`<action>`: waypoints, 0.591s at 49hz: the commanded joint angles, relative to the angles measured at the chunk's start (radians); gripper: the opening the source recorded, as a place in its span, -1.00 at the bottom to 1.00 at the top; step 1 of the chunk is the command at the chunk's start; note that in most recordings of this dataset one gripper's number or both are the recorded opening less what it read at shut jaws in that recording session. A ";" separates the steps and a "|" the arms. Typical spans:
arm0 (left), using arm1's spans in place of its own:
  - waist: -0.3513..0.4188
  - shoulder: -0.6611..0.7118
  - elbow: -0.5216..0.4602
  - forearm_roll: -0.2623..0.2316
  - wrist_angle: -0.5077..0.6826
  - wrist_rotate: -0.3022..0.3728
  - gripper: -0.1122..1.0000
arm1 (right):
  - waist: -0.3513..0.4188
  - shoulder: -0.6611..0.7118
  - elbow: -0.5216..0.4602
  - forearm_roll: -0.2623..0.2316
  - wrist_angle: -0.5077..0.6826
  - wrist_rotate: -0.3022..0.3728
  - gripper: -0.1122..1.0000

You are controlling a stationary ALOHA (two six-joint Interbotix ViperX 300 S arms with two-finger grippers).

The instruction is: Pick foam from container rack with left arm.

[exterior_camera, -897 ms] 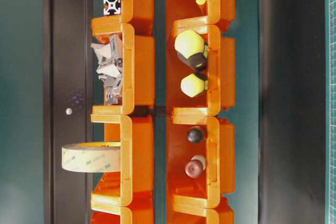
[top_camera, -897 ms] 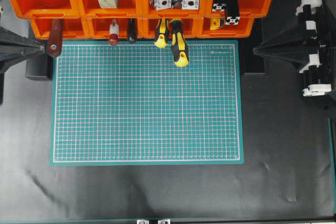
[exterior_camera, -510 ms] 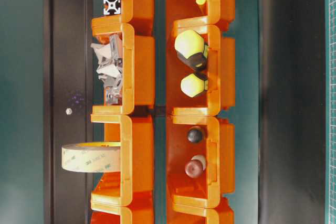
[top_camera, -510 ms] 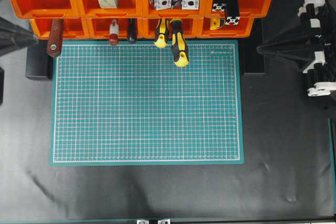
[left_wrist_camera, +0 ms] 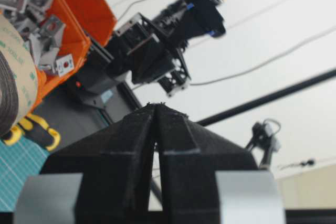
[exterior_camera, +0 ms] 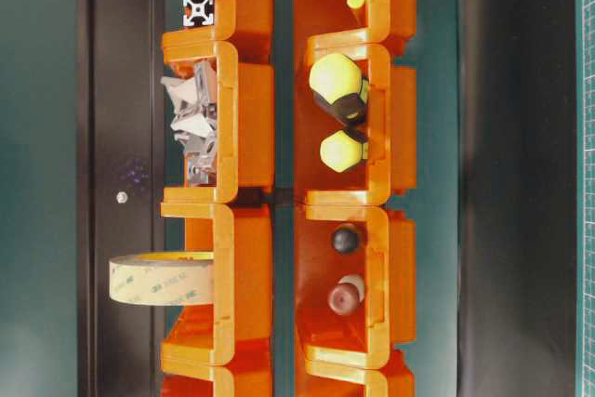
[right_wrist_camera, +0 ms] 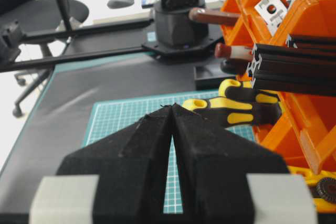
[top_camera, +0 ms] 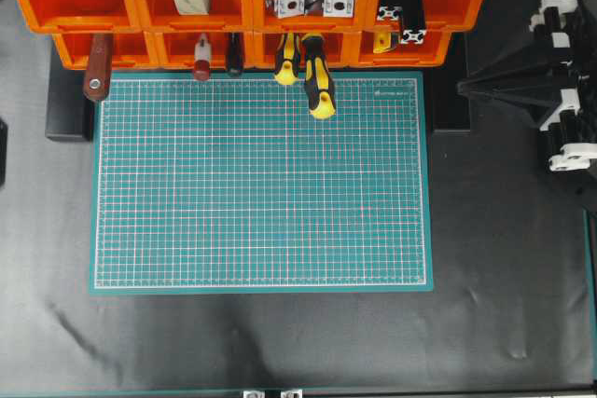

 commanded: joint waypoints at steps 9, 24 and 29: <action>0.026 0.012 -0.057 0.005 0.057 -0.049 -0.80 | 0.008 0.003 -0.031 0.003 -0.012 0.002 -0.80; 0.029 0.026 -0.063 0.003 0.120 -0.054 -0.40 | 0.018 -0.009 -0.034 0.003 -0.048 0.003 -0.80; 0.040 0.026 -0.063 0.002 0.158 -0.106 0.12 | 0.026 -0.011 -0.035 0.003 -0.064 0.003 -0.80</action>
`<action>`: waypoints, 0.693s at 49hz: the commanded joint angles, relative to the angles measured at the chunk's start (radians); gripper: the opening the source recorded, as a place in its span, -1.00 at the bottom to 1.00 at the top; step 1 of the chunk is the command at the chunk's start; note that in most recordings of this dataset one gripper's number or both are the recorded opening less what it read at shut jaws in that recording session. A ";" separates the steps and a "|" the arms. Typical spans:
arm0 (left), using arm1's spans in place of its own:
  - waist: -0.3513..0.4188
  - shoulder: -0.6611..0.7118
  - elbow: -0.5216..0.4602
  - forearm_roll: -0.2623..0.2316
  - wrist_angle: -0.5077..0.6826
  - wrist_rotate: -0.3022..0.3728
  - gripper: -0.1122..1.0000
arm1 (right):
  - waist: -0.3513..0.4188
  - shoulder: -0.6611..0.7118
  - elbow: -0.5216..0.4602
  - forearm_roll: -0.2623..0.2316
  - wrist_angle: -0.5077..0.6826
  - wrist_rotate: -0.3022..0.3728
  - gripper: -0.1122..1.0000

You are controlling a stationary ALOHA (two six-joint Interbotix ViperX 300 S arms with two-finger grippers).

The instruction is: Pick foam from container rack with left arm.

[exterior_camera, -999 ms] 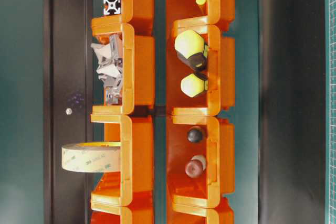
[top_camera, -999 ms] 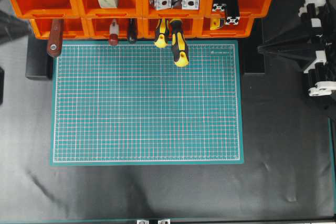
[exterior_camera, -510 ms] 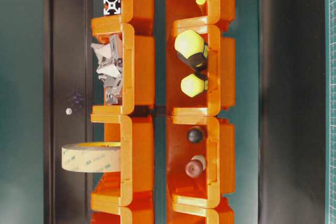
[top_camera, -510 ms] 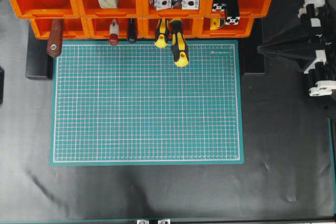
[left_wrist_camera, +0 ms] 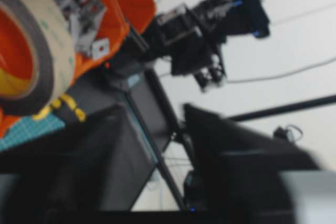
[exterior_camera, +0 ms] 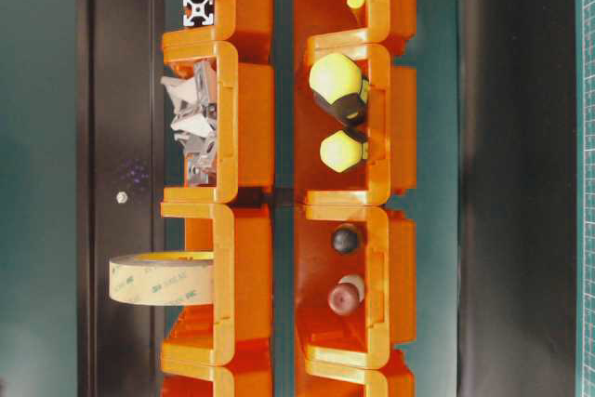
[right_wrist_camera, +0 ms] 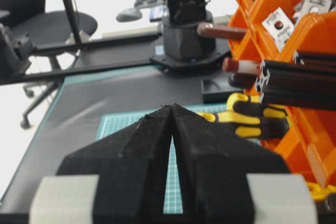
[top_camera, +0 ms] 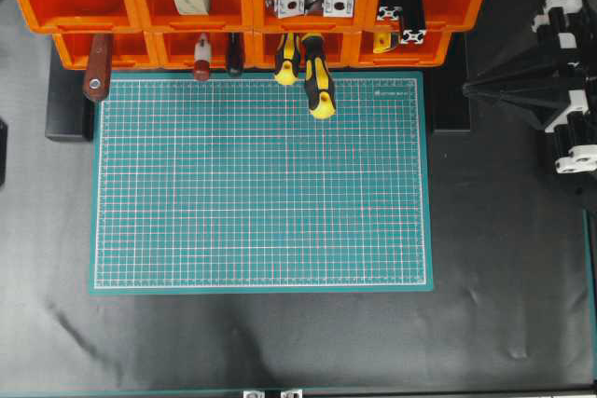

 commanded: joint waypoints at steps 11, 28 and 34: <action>0.041 -0.011 -0.023 0.002 0.092 -0.183 0.83 | 0.029 0.002 -0.035 0.002 -0.035 0.000 -0.80; 0.086 0.107 -0.067 0.002 0.057 -0.192 0.76 | 0.071 0.000 -0.035 0.002 -0.034 0.000 -0.80; 0.106 0.173 -0.103 0.002 0.061 -0.187 0.76 | 0.086 0.000 -0.037 0.002 -0.032 -0.002 -0.80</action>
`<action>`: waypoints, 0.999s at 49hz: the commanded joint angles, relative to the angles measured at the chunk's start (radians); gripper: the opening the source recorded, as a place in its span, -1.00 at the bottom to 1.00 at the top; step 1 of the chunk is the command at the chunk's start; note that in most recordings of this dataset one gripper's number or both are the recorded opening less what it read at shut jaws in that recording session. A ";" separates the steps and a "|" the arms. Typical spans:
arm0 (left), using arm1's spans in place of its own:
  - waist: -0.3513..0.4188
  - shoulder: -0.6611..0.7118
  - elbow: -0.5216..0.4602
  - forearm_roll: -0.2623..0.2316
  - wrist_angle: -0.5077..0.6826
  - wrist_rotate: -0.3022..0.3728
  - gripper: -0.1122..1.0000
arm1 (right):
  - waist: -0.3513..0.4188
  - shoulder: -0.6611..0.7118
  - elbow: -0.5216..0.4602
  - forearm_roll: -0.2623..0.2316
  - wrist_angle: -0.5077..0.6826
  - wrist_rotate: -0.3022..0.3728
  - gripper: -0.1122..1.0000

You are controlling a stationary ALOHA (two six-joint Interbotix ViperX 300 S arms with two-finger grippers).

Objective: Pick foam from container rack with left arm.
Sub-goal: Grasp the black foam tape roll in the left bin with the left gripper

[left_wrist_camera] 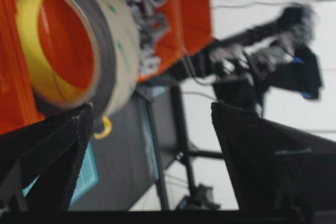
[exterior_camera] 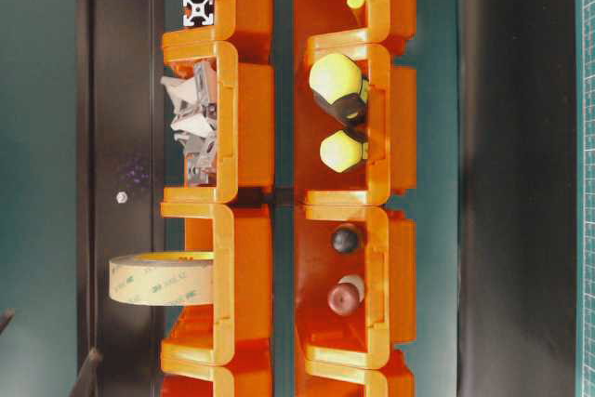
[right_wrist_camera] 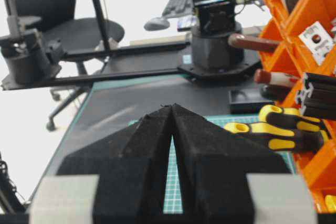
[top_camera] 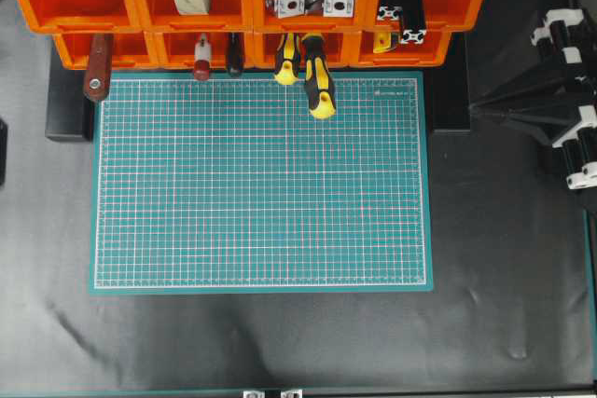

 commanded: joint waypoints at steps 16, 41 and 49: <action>0.023 0.123 -0.064 0.003 -0.003 0.003 0.76 | 0.026 0.003 -0.035 0.000 -0.006 -0.006 -0.80; 0.020 0.232 -0.118 0.003 -0.003 0.000 0.76 | 0.026 0.005 -0.029 0.000 -0.005 -0.011 -0.80; 0.020 0.238 -0.123 0.003 -0.005 0.000 0.73 | 0.026 0.005 -0.026 0.002 -0.005 -0.009 -0.80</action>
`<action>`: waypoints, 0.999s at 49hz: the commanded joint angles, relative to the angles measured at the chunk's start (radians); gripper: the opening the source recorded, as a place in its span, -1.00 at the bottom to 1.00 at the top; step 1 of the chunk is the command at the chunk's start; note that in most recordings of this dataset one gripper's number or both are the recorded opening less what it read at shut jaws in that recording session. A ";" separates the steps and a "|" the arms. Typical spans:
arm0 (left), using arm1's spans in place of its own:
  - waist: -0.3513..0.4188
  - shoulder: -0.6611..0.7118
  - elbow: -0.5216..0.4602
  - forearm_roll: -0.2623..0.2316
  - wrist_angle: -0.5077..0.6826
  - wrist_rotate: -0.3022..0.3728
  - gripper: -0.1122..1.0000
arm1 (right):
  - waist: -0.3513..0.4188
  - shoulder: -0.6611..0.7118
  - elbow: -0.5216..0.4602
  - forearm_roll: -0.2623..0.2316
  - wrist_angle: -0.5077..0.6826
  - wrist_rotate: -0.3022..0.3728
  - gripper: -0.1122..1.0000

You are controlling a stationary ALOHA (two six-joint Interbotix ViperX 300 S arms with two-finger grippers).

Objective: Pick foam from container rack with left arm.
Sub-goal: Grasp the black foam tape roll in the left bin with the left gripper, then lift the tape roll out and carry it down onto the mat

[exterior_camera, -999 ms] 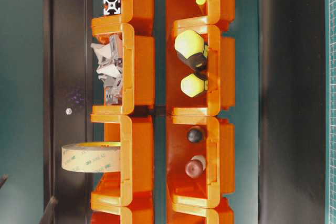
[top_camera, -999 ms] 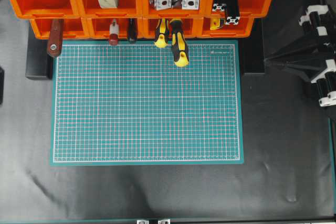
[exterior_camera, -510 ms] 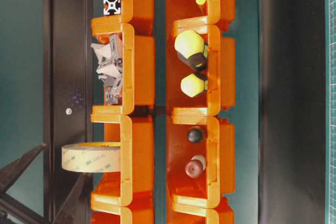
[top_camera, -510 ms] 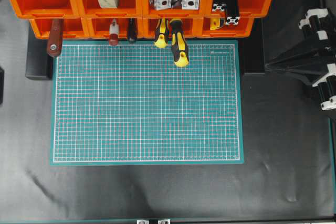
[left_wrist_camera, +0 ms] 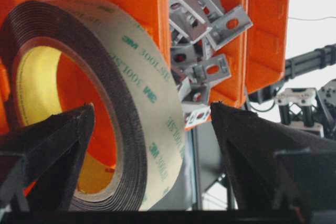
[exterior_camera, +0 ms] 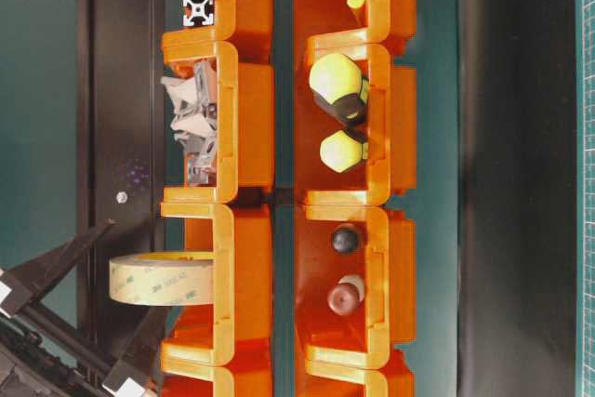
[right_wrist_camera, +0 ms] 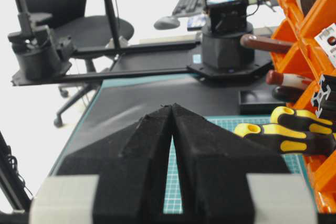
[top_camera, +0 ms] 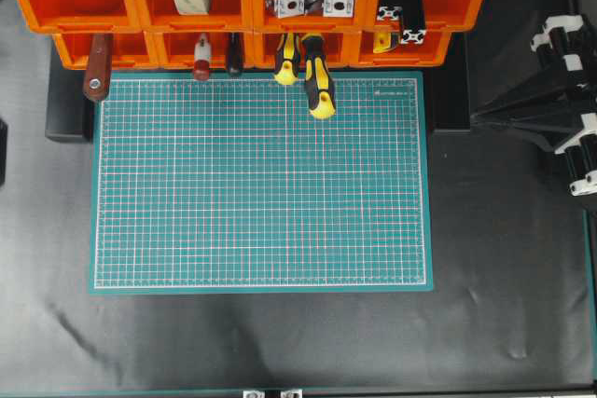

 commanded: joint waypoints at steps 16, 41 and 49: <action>-0.006 -0.011 -0.026 0.002 -0.028 0.008 0.04 | 0.003 0.006 -0.021 0.000 -0.008 0.000 -0.80; -0.149 -0.054 -0.051 0.008 -0.391 0.262 -0.34 | 0.003 0.006 -0.021 0.000 -0.008 0.008 -0.80; -0.249 -0.100 -0.049 0.008 -0.383 0.460 -0.34 | 0.003 0.006 -0.021 0.000 -0.008 0.009 -0.80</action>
